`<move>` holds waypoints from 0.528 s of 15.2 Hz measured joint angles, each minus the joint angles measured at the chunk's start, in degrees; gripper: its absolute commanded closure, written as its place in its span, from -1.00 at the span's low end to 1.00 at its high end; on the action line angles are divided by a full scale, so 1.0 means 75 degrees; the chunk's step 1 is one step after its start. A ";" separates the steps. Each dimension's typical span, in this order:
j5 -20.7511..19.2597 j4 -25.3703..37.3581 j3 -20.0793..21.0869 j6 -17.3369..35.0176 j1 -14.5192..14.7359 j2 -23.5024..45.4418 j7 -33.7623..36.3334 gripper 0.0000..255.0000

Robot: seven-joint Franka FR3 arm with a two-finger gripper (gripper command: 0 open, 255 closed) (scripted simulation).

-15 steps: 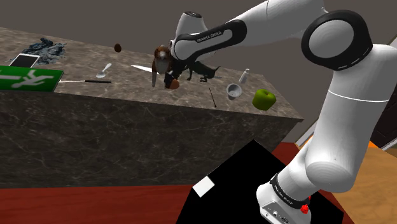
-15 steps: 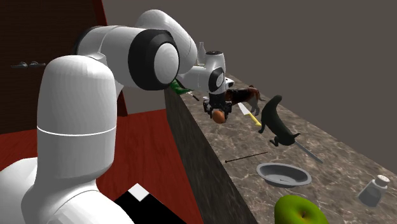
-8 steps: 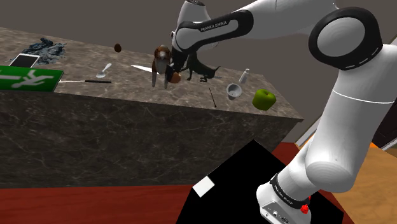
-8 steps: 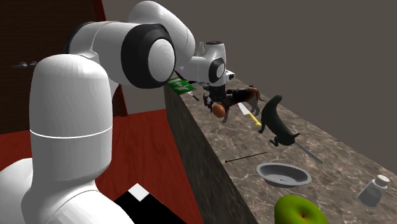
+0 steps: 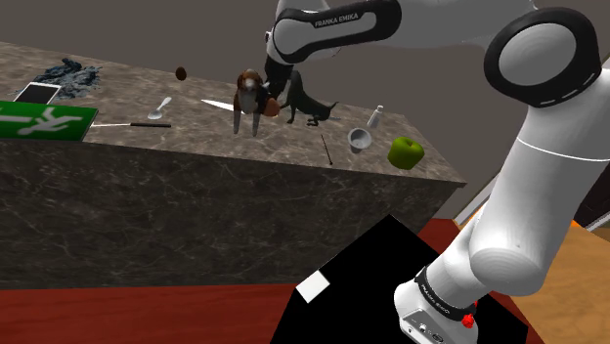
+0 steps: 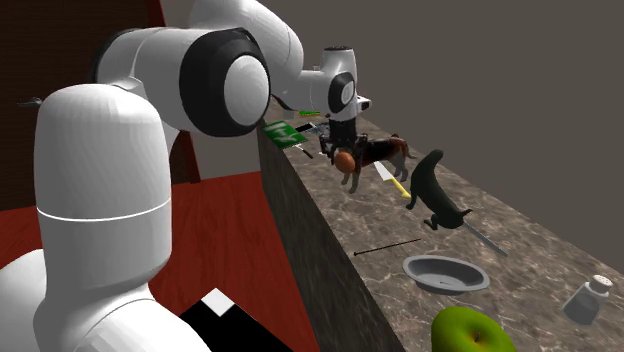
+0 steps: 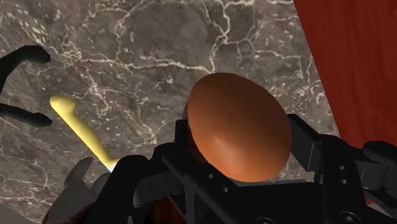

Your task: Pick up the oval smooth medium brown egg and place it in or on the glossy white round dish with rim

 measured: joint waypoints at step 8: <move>0.0280 -0.1136 -0.0296 0.0237 -0.0584 -0.0918 -0.0996 1.00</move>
